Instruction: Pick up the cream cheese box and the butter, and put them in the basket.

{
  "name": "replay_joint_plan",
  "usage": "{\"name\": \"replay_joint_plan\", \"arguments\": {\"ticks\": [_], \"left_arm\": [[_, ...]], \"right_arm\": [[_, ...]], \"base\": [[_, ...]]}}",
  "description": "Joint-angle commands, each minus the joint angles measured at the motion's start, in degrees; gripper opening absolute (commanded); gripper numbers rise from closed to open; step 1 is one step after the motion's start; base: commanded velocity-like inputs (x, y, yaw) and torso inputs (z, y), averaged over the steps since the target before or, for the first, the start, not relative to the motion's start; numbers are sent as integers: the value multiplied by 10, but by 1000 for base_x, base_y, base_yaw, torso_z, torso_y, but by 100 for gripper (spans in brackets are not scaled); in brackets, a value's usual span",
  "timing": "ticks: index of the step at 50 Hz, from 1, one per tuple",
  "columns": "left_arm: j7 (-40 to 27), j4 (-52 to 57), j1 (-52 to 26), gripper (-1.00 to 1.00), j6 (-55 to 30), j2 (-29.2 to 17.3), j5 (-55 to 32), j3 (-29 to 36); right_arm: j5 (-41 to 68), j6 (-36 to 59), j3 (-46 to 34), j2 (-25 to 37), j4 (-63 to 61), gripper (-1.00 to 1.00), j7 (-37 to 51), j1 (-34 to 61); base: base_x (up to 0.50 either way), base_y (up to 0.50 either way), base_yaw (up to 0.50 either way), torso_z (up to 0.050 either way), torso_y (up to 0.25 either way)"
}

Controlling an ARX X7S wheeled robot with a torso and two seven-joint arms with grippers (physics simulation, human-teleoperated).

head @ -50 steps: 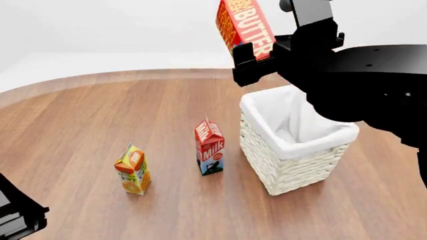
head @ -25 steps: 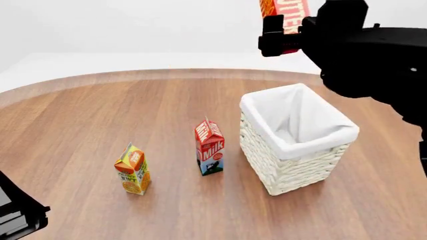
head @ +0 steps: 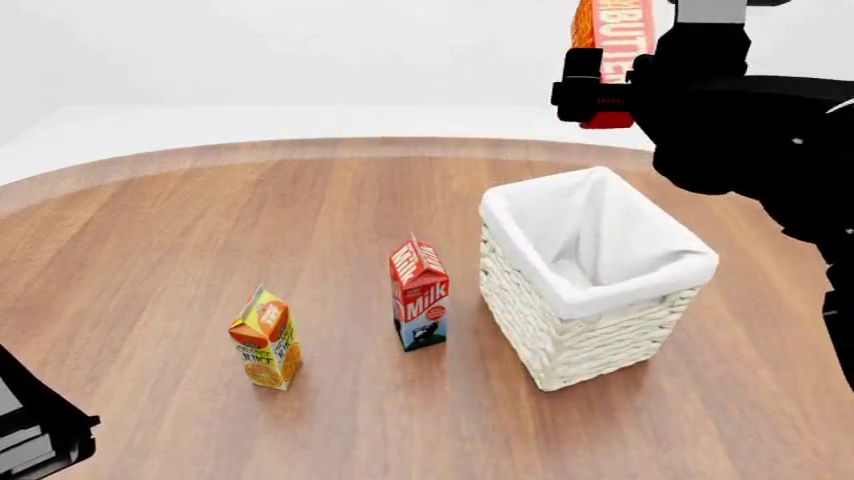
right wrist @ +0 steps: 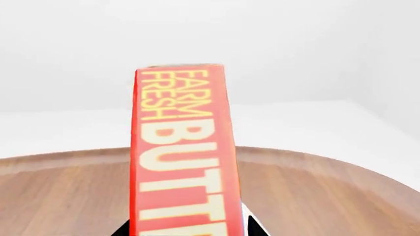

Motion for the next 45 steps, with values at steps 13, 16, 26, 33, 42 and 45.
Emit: {"name": "replay_joint_plan", "arguments": {"ticks": [13,16,26,33,42,45], "left_arm": [[-1,4,2,100,-3,-1,0,-1],[-1,4,1,100,-4,-1,0,-1],[0,3,2,100,-3,1,2,0],[0,4,2,100,-3,0,1,-1],[0,3,-1,100,-5,-1,-1,-1],[0,3,-2,100,-7,-1,-1,-1]], "right_arm": [[-59,-40,5,-4,62,-100,-21,-34],[-59,-43,6,-3,65,-100,-21,-38],[-64,-50,1,-4,71,-100,-24,-56],[-65,-45,-2,-3,73,-100,-20,-57],[-67,-46,-5,-3,77,-100,-25,-63],[-69,-45,-7,-4,81,-100,-27,-62]], "base": [[0,0,0,0,2],[0,0,0,0,0],[0,0,0,1,2],[0,0,0,0,1],[0,0,0,1,1],[0,0,0,0,3]]}}
